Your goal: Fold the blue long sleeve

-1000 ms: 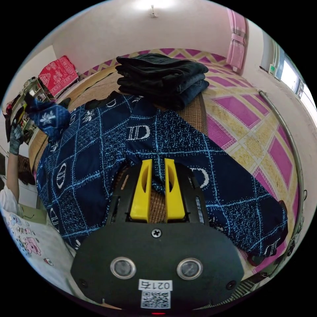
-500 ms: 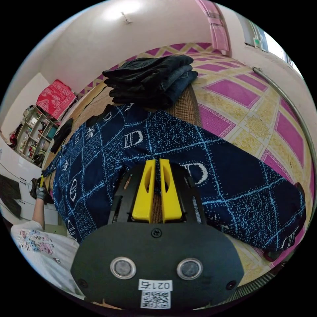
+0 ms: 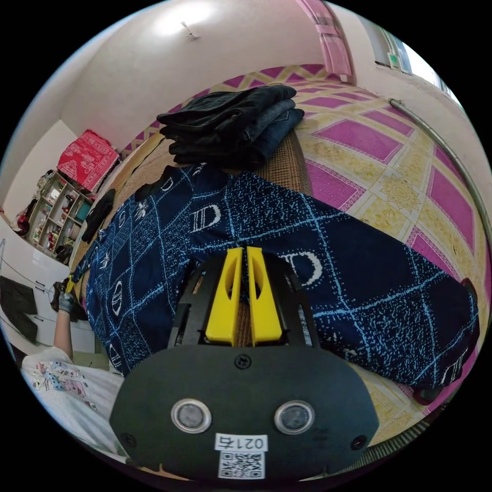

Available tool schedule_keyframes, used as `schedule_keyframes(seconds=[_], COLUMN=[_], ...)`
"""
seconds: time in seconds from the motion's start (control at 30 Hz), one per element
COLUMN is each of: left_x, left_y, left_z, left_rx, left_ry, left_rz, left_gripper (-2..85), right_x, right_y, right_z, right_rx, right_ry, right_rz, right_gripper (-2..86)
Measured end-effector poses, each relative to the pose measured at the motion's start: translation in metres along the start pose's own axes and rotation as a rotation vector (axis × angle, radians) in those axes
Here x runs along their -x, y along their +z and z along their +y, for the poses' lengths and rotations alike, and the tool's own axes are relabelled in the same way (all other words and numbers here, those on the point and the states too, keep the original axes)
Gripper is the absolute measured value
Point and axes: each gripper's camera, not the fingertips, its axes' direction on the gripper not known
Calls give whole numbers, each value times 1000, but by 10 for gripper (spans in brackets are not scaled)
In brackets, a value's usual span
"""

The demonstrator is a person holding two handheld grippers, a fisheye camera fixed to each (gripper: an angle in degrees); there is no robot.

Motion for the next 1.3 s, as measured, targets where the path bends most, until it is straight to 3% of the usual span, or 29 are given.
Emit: schedule_keyframes(seconds=[0.1,0.2,0.23,0.6,0.77,0.87,1.03,1.3], left_x=[-26,12,31,46,-31,-130,-319,-427], left_y=[-23,4,12,41,45,62,130,319], left_z=[-10,-7,-1,63,106,155,327,671], left_rx=[-116,23,36,-6,-46,-12,124,474], left_ry=[140,13,-24,-102,84,305,730,1016], left_rz=[39,-54,6,61,145,204,305,402], left_gripper=[-1,-7,-8,-5,-9,-9,-10,-10], right_x=[-5,-10,-13,-30,-37,-36,-26,-44], right_y=[-2,-4,-4,-12,-16,-18,-20,-30], right_z=[-1,-1,-2,-2,-2,-1,1,4], right_rx=[0,0,0,-2,-2,-4,-10,-12], right_ry=[2,5,7,11,12,4,-30,-8], right_rz=[0,-5,-9,-29,-38,-8,86,18], right_gripper=[-5,-5,-5,-3,-1,-1,2,24])
